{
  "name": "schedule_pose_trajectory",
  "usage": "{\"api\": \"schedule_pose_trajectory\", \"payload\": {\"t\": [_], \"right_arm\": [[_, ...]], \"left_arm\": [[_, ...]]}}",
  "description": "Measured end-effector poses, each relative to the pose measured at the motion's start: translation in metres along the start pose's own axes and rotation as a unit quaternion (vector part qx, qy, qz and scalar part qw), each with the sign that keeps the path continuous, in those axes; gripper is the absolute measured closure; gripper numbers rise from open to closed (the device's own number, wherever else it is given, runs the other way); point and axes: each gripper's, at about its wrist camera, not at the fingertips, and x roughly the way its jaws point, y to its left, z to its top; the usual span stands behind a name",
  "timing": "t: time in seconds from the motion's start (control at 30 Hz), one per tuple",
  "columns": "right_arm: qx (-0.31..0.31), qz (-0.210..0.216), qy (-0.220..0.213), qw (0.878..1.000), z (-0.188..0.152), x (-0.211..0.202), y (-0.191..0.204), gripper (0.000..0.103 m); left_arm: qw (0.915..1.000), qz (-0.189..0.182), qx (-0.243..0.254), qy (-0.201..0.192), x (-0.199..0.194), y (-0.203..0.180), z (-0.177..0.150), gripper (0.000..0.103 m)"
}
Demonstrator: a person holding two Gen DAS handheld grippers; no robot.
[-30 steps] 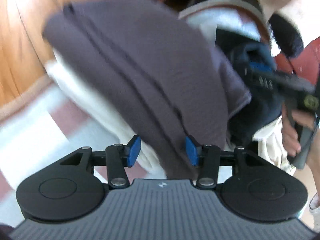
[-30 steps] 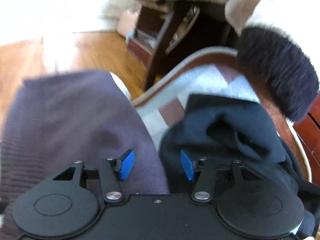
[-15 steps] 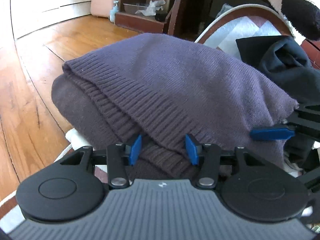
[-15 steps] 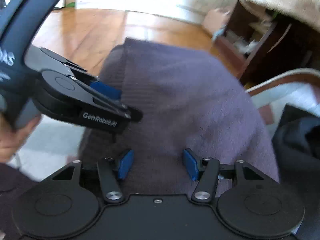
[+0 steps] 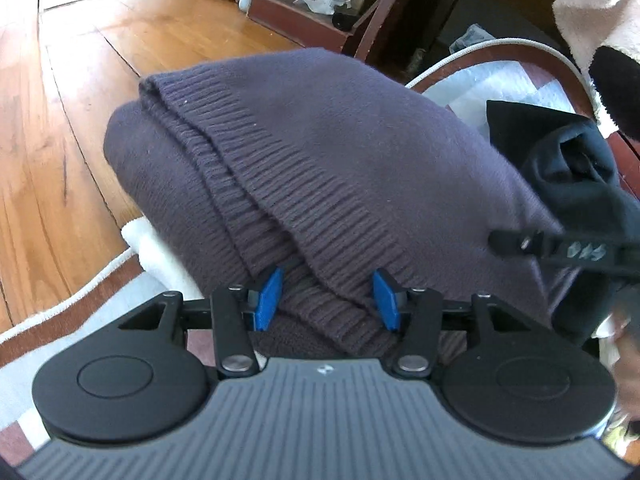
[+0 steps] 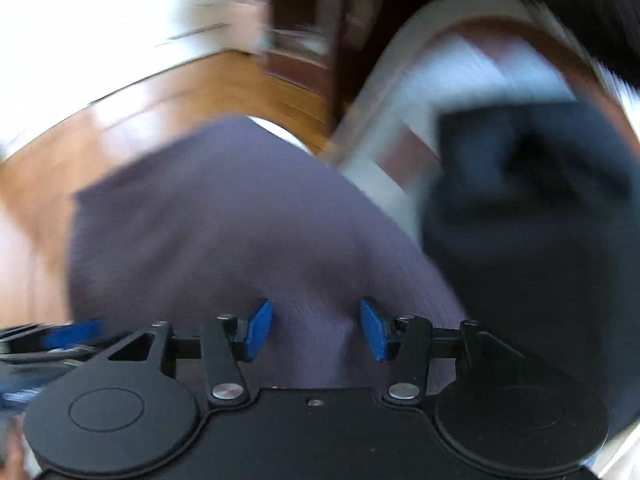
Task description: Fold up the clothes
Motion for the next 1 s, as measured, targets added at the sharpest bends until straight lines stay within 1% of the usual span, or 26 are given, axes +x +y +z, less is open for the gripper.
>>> {"api": "schedule_pose_trajectory", "payload": {"t": [0.03, 0.1, 0.27, 0.33, 0.37, 0.4, 0.43, 0.47, 0.5, 0.53, 0.57, 0.6, 0.63, 0.7, 0.77, 0.8, 0.83, 0.87, 0.9, 0.93, 1.0], "right_arm": [[0.018, -0.012, 0.000, 1.000, -0.007, 0.001, -0.009, 0.050], [0.017, -0.026, -0.005, 0.999, -0.006, 0.011, -0.016, 0.050], [0.001, -0.009, 0.005, 1.000, 0.004, 0.029, -0.021, 0.048], [0.004, 0.000, 0.018, 1.000, -0.001, 0.018, -0.023, 0.047], [0.002, 0.006, 0.035, 0.999, -0.005, 0.005, -0.018, 0.043], [-0.001, 0.013, 0.054, 0.998, -0.010, -0.010, -0.013, 0.040], [-0.005, 0.020, 0.073, 0.997, -0.014, -0.025, -0.007, 0.035], [-0.029, 0.022, 0.087, 0.996, -0.023, -0.033, 0.000, 0.035], [-0.053, 0.015, 0.085, 0.995, -0.032, -0.040, 0.006, 0.035], [-0.068, 0.009, 0.076, 0.995, -0.040, -0.048, 0.010, 0.035], [-0.074, 0.011, 0.070, 0.995, -0.047, -0.055, 0.012, 0.035], [-0.072, 0.019, 0.067, 0.995, -0.047, -0.060, 0.014, 0.035], [-0.068, 0.027, 0.064, 0.995, -0.047, -0.065, 0.015, 0.035], [-0.073, 0.024, 0.048, 0.996, -0.053, -0.100, 0.014, 0.035], [-0.092, 0.013, 0.015, 0.996, -0.049, -0.126, 0.022, 0.035], [-0.103, 0.008, -0.004, 0.995, -0.047, -0.141, 0.028, 0.035], [-0.110, 0.005, -0.022, 0.994, -0.042, -0.148, 0.032, 0.034], [-0.108, 0.002, -0.033, 0.994, -0.041, -0.156, 0.033, 0.033], [-0.103, -0.001, -0.043, 0.994, -0.040, -0.165, 0.035, 0.029], [-0.091, 0.003, -0.047, 0.995, -0.041, -0.174, 0.035, 0.021], [-0.069, 0.021, -0.051, 0.996, -0.044, -0.187, 0.033, 0.018]], "left_arm": [[1.0000, 0.002, 0.009, 0.002, 0.000, -0.003, 0.000, 0.052], [0.9995, 0.010, 0.029, 0.002, 0.003, -0.009, 0.000, 0.052], [0.9995, 0.020, 0.022, -0.002, 0.007, -0.013, -0.001, 0.052], [0.9988, 0.039, 0.028, 0.013, -0.002, -0.020, -0.001, 0.051], [0.9979, 0.051, 0.033, 0.024, -0.010, -0.025, -0.001, 0.047], [0.9970, 0.062, 0.032, 0.033, -0.020, -0.028, -0.003, 0.038], [0.9967, 0.070, 0.017, 0.039, -0.030, -0.029, -0.005, 0.034], [0.9965, 0.069, -0.004, 0.048, -0.039, -0.028, -0.010, 0.034], [0.9963, 0.062, -0.024, 0.056, -0.046, -0.025, -0.015, 0.034], [0.9961, 0.056, -0.039, 0.056, -0.055, -0.023, -0.021, 0.034], [0.9957, 0.051, -0.052, 0.056, -0.064, -0.022, -0.027, 0.034], [0.9956, 0.055, -0.057, 0.051, -0.076, -0.024, -0.033, 0.034], [0.9953, 0.062, -0.057, 0.047, -0.089, -0.029, -0.038, 0.034], [0.9940, 0.083, -0.051, 0.050, -0.116, -0.044, -0.046, 0.033], [0.9943, 0.094, -0.031, 0.041, -0.143, -0.066, -0.048, 0.021], [0.9943, 0.099, -0.025, 0.029, -0.156, -0.074, -0.047, 0.008], [0.9942, 0.104, -0.019, 0.018, -0.167, -0.083, -0.046, 0.003], [0.9942, 0.107, -0.010, 0.010, -0.176, -0.091, -0.046, 0.003], [0.9940, 0.110, -0.002, 0.002, -0.184, -0.098, -0.046, 0.003], [0.9938, 0.111, 0.000, 0.000, -0.189, -0.104, -0.047, 0.002], [0.9935, 0.114, 0.005, -0.005, -0.198, -0.114, -0.049, 0.000]]}}
